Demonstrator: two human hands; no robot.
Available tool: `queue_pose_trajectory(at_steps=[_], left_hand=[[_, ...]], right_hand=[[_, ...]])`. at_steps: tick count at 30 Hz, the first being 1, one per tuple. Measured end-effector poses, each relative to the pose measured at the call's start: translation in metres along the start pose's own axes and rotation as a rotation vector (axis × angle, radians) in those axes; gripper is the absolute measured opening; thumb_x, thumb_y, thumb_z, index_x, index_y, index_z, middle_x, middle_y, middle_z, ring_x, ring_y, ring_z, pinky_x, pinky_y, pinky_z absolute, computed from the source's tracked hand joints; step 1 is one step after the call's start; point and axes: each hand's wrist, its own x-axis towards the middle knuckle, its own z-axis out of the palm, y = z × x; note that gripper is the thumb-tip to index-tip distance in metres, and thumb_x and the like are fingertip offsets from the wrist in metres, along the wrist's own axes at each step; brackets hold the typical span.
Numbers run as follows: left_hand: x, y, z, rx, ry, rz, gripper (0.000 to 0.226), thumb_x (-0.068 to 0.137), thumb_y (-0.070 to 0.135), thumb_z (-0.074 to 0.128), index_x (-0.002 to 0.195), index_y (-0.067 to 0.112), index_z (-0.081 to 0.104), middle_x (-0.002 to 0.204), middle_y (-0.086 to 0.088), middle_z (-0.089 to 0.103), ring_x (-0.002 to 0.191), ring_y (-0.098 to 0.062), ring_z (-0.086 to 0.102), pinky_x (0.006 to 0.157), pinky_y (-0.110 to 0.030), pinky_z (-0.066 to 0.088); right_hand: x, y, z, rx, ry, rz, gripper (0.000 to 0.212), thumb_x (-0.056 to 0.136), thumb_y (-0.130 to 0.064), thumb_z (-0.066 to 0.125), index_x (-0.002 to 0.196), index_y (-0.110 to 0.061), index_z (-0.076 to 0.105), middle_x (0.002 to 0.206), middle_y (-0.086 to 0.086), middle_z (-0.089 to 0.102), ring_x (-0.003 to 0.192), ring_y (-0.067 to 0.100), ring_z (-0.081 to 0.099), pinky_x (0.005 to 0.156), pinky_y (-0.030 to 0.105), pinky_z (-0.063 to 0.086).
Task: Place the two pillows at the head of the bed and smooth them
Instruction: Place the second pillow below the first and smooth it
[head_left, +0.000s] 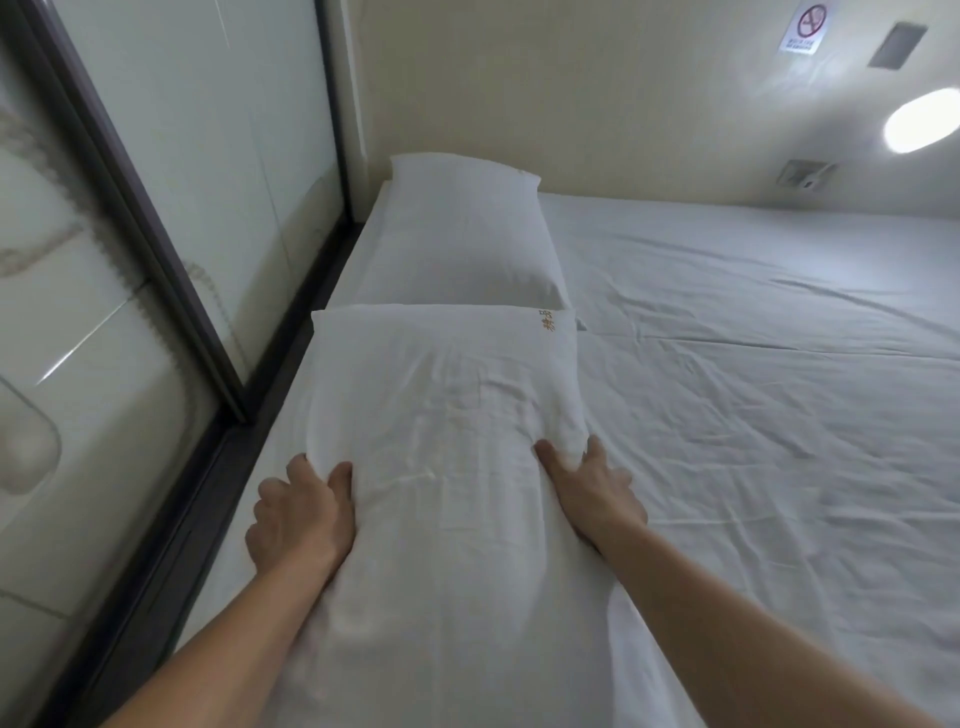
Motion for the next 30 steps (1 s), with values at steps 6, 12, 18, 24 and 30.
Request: queue_pose_trajectory(at_steps=[6, 12, 18, 24, 30], left_hand=[[-0.012, 0.030, -0.005, 0.214, 0.008, 0.586, 0.066, 0.094, 0.059, 0.019, 0.152, 0.034, -0.002, 0.163, -0.001, -0.005, 0.148, -0.027, -0.003, 0.115, -0.054, 0.003], [-0.018, 0.015, 0.022, 0.329, -0.281, 0.555, 0.101, 0.051, 0.079, -0.029, 0.145, 0.045, -0.020, 0.151, 0.015, -0.035, 0.142, -0.014, -0.028, 0.113, -0.057, -0.014], [-0.022, 0.008, 0.004, 0.165, -0.153, 0.168, 0.096, 0.066, 0.091, 0.010, 0.148, 0.045, -0.012, 0.160, -0.006, -0.021, 0.146, -0.030, -0.016, 0.110, -0.065, 0.000], [-0.029, 0.006, 0.004, 0.057, -0.165, 0.042, 0.115, 0.049, 0.101, 0.010, 0.148, 0.044, -0.008, 0.158, -0.012, 0.001, 0.142, -0.034, 0.011, 0.105, -0.061, 0.021], [-0.034, 0.009, 0.000, 0.090, -0.150, 0.107, 0.110, 0.056, 0.098, 0.011, 0.149, 0.043, -0.010, 0.160, -0.012, -0.007, 0.145, -0.035, 0.003, 0.109, -0.063, 0.015]], right_hand=[[-0.037, -0.034, 0.027, -0.347, 0.048, -0.567, 0.074, 0.088, -0.073, 0.024, 0.152, -0.044, -0.001, 0.164, -0.003, -0.012, 0.150, 0.022, -0.008, 0.119, 0.053, 0.003], [-0.042, -0.007, 0.042, -0.248, -0.093, -0.197, 0.086, 0.077, -0.085, 0.026, 0.150, -0.049, -0.002, 0.164, -0.007, -0.012, 0.150, 0.022, -0.009, 0.113, 0.063, 0.007], [-0.052, 0.014, 0.024, 0.036, -0.089, 0.160, 0.118, 0.060, -0.096, 0.033, 0.153, -0.030, 0.007, 0.150, 0.014, 0.040, 0.134, 0.032, 0.043, 0.104, 0.047, 0.034], [-0.059, 0.036, 0.014, 0.065, 0.014, 0.099, 0.087, 0.072, -0.085, 0.042, 0.127, -0.019, 0.041, 0.120, 0.010, 0.064, 0.113, 0.030, 0.060, 0.081, 0.040, 0.041], [-0.055, 0.039, 0.004, -0.053, 0.056, 0.063, 0.096, 0.071, -0.088, 0.035, 0.142, -0.025, 0.031, 0.131, 0.012, 0.056, 0.121, 0.032, 0.055, 0.091, 0.043, 0.040]])
